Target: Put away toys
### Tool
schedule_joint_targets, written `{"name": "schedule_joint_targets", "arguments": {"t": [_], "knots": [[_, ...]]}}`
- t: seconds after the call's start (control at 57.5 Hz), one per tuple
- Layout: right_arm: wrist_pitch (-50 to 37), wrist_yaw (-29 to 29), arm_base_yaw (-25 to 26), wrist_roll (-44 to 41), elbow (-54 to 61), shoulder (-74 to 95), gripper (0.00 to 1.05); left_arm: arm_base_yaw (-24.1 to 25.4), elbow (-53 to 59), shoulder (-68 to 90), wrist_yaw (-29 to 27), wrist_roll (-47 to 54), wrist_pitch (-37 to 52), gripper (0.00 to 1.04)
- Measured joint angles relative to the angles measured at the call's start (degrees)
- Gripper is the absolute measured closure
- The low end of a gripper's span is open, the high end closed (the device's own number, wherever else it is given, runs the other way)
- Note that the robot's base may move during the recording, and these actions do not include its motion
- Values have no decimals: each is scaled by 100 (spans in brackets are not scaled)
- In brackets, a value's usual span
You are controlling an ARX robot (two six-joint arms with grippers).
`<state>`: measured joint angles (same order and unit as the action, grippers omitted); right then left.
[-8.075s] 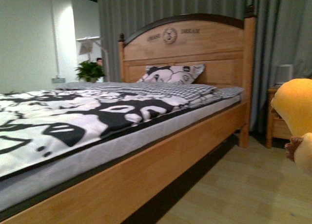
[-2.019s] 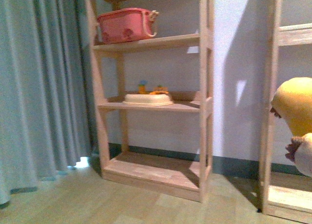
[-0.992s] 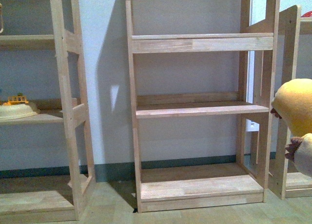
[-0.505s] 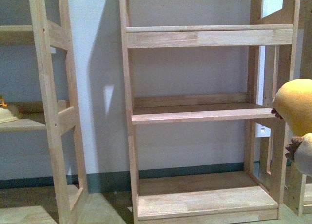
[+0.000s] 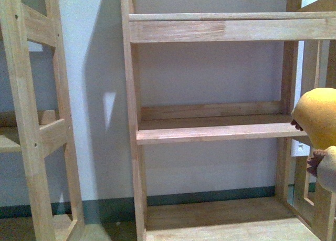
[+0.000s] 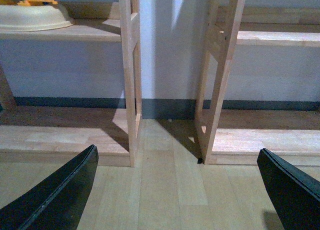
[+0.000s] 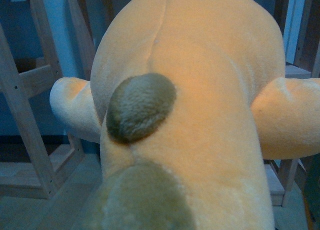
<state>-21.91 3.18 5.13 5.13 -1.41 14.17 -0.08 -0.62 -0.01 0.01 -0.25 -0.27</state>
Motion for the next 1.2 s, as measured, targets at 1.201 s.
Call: {"name": "schedule_joint_targets", "arguments": {"t": [1.201], "knots": [[227,-260,-114,-199,-57,-61,87,0,0,0,0,0,0,6]]}}
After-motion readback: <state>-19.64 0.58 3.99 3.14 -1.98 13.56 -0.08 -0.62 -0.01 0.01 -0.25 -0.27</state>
